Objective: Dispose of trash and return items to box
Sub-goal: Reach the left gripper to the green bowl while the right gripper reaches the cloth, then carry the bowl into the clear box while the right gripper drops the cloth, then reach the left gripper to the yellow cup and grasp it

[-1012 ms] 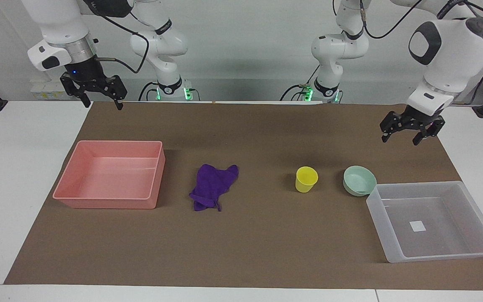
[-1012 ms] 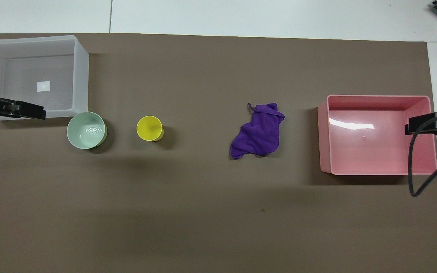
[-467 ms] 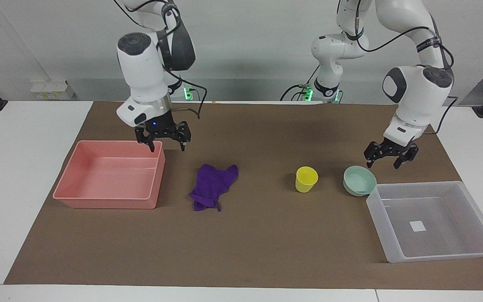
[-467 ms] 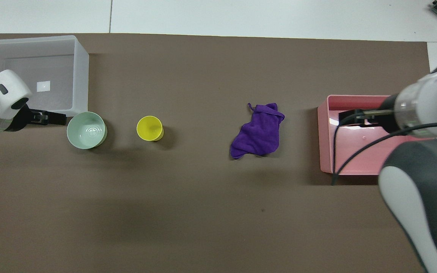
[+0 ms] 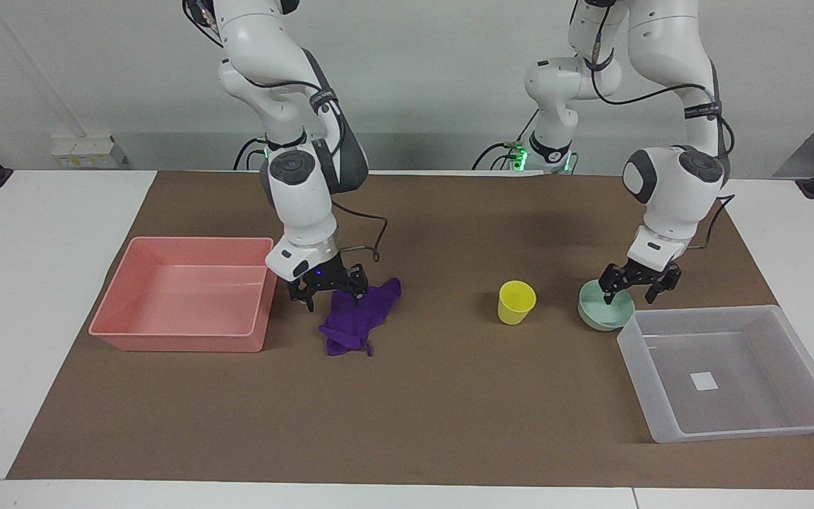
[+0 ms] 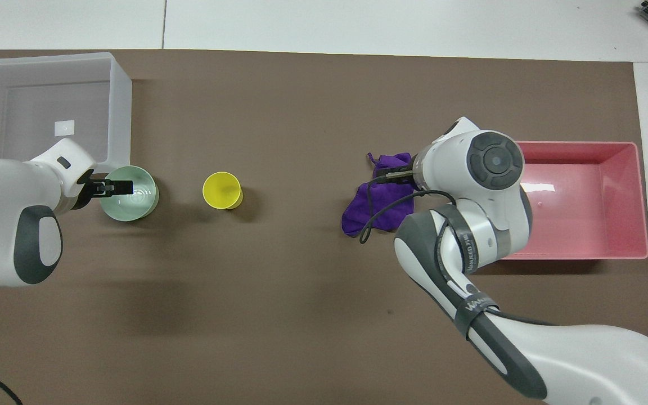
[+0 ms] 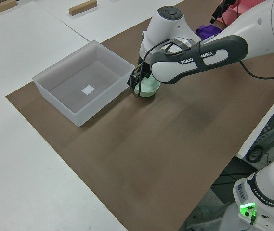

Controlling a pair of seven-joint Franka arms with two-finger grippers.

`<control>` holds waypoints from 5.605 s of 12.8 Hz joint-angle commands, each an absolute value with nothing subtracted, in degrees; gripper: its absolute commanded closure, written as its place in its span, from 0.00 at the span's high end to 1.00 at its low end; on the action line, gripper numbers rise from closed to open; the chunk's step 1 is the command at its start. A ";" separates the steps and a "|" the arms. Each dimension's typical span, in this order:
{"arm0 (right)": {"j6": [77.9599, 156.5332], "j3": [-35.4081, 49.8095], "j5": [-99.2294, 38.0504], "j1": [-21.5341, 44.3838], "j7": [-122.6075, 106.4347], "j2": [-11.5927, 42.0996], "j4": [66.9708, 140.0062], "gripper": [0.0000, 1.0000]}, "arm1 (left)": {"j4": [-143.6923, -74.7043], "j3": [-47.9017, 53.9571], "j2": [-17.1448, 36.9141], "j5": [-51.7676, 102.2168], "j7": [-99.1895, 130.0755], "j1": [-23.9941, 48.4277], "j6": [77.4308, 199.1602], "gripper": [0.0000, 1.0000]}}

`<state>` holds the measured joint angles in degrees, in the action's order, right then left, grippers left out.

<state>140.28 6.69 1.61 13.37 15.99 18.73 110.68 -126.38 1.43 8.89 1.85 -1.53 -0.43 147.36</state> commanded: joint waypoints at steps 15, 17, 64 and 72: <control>125.89 5.89 2.81 13.62 25.66 9.43 109.79 0.00 | -113.15 1.49 3.86 2.46 -1.05 -2.19 126.50 0.00; 121.74 5.63 2.90 11.97 25.66 5.30 108.72 0.00 | -108.04 1.49 6.14 2.46 -1.23 -3.42 125.42 0.00; 87.19 -10.53 0.79 5.62 5.11 -2.90 88.60 1.00 | -120.92 1.32 7.64 0.44 5.79 18.27 140.35 1.00; 89.21 -4.13 0.97 -0.18 3.60 -5.36 93.52 1.00 | -121.03 1.41 9.05 0.44 5.98 18.81 142.29 0.00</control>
